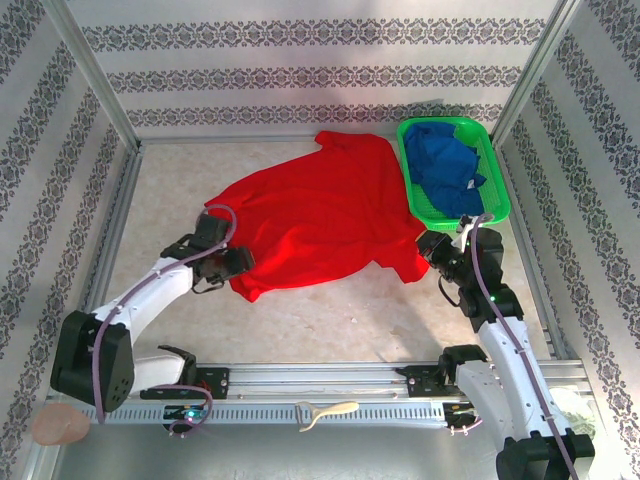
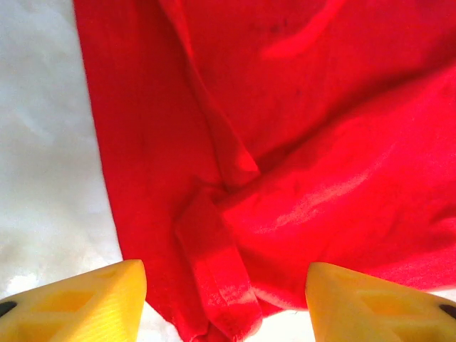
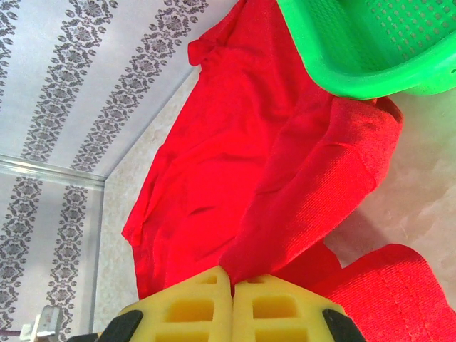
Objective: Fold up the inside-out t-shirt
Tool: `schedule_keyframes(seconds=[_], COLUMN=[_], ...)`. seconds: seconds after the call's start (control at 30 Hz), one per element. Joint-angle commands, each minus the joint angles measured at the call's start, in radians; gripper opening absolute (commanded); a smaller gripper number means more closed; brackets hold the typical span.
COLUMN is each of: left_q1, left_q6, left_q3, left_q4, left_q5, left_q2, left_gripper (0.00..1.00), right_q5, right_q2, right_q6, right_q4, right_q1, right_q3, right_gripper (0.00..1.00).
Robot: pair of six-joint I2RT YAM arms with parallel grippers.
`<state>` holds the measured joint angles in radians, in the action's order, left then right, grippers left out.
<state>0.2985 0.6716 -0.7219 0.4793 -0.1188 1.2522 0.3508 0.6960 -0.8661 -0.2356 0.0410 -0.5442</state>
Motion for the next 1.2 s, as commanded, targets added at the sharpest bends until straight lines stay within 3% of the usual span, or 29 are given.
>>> schedule_keyframes(seconds=[0.0, 0.13, 0.7, 0.87, 1.03, 1.17], left_q1=[0.046, 0.062, 0.149, 0.160, 0.162, 0.160], left_q6=[0.040, 0.016, 0.040, 0.041, 0.038, 0.015], left_q3=[-0.028, -0.078, -0.129, -0.129, -0.129, -0.156], left_q4=[0.029, 0.053, 0.010, 0.008, 0.024, 0.073], left_q5=[0.194, 0.249, 0.261, 0.273, 0.296, 0.335], left_q2=[0.040, 0.105, 0.284, 0.298, 0.276, 0.219], left_gripper=[0.61, 0.62, 0.56, 0.44, 0.11, 0.08], right_q5=[0.014, 0.014, 0.010, 0.007, 0.007, 0.004], right_q2=[-0.016, -0.015, -0.021, -0.027, -0.024, -0.012], right_q6=[-0.013, -0.017, -0.013, -0.010, -0.011, -0.004], right_q4=[0.024, 0.033, 0.044, 0.036, 0.035, 0.030], right_q1=[-0.004, -0.004, -0.004, -0.004, -0.004, -0.004], right_q3=[0.015, 0.021, 0.029, 0.023, 0.013, -0.001], right_gripper=[0.00, 0.00, 0.00, 0.00, 0.00, 0.00])
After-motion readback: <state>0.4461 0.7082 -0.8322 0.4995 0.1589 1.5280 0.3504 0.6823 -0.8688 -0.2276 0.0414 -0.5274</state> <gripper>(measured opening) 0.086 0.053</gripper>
